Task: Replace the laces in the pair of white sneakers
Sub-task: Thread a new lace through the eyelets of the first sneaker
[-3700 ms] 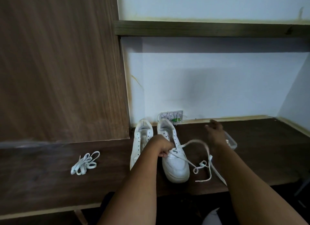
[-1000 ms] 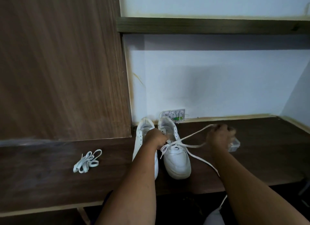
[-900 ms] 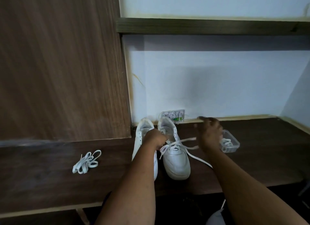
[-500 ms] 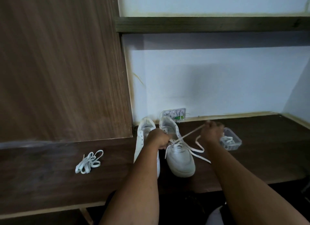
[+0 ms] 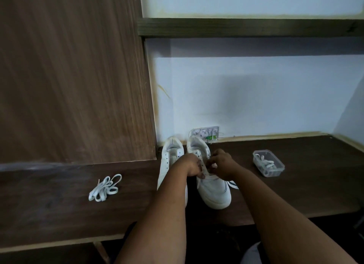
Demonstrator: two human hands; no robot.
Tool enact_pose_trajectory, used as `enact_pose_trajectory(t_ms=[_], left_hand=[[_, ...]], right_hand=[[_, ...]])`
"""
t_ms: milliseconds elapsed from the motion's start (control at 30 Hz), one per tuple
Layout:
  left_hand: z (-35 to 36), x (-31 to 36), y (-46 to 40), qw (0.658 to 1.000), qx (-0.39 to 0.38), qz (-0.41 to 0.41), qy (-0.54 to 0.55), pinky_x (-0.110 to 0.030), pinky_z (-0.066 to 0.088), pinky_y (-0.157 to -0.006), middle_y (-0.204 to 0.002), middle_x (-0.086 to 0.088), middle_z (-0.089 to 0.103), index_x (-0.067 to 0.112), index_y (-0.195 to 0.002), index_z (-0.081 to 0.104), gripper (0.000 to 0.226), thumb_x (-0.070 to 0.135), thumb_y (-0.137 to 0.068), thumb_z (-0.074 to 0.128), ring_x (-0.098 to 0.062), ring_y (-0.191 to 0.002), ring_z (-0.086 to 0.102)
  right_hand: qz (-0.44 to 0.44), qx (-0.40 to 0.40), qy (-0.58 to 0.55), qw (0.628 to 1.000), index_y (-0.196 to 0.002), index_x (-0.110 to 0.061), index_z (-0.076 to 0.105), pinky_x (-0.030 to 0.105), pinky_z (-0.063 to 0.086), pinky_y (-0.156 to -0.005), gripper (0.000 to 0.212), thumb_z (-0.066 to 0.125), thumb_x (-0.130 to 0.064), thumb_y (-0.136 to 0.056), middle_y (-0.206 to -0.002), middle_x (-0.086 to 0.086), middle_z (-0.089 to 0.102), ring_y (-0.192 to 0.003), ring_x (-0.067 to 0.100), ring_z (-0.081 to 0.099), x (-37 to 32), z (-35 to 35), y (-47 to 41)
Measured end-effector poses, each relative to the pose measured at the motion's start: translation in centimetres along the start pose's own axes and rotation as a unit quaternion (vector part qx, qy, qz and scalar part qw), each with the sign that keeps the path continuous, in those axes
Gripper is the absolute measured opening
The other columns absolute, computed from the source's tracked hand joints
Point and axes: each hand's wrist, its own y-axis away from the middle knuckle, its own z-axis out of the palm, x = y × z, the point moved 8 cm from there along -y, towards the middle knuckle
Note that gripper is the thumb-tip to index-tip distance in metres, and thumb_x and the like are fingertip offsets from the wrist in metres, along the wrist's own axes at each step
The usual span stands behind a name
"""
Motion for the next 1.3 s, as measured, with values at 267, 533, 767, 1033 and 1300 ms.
enact_pose_trajectory(t_ms=[267,533,767,1033,1300], left_hand=[[-1.0,-2.5,2.5,0.975,-0.082,-0.130,0.159,-0.018,0.021,-0.041,-0.059,-0.002,0.046,0.006,-0.066,0.063,0.023,0.010,-0.082,0.048,-0.013,-0.045,0.031],[-1.5,-0.7,0.6,0.979,0.162,-0.090,0.079,-0.034,0.057,-0.080,-0.096,-0.008,0.072,0.011,-0.103,0.067,0.044,0.051,-0.085,0.057,-0.024,-0.087,0.070],[-0.2,-0.8,-0.1,0.978,0.093,-0.079,0.170,-0.040,0.058,-0.084,-0.094,-0.017,0.070,-0.004,-0.108,0.064,0.034,0.026,-0.094,0.053,-0.031,-0.089,0.070],[0.0,-1.3,0.5,0.938,0.067,-0.084,0.330,-0.036,0.059,-0.076,-0.070,-0.015,0.060,-0.004,-0.092,0.057,0.016,0.011,-0.095,0.053,-0.024,-0.061,0.062],[-2.3,-1.9,0.3,0.975,0.167,-0.090,0.118,-0.030,0.051,-0.053,-0.082,-0.007,0.070,0.006,-0.097,0.066,0.025,0.025,-0.081,0.069,-0.019,-0.070,0.067]], right_hand=[[0.012,0.032,-0.047,0.998,-0.109,-0.012,0.069,0.013,0.033,-0.079,0.026,0.067,-0.015,-0.083,-0.117,0.007,0.044,-0.102,0.020,0.055,-0.1,-0.8,1.1],[-0.013,0.038,-0.028,0.999,-0.110,-0.014,0.070,0.012,0.031,-0.080,0.025,0.064,-0.022,-0.088,-0.117,0.012,0.046,-0.107,0.021,0.052,-1.3,-1.1,1.4],[-0.002,0.099,-0.024,0.995,-0.089,-0.009,0.073,0.020,0.041,-0.084,0.021,0.068,-0.027,-0.080,-0.102,0.006,0.047,-0.103,0.018,0.054,-1.3,-1.7,1.1],[0.254,0.369,-0.300,0.842,-0.102,0.001,0.055,0.033,0.042,-0.076,0.025,0.046,-0.022,-0.096,-0.105,0.023,0.062,-0.098,0.036,0.059,3.8,-6.1,3.5],[0.361,0.142,-0.114,0.915,-0.110,-0.006,0.062,0.038,0.050,-0.089,0.034,0.052,-0.031,-0.088,-0.113,0.017,0.064,-0.105,0.034,0.060,9.9,-4.0,6.7]])
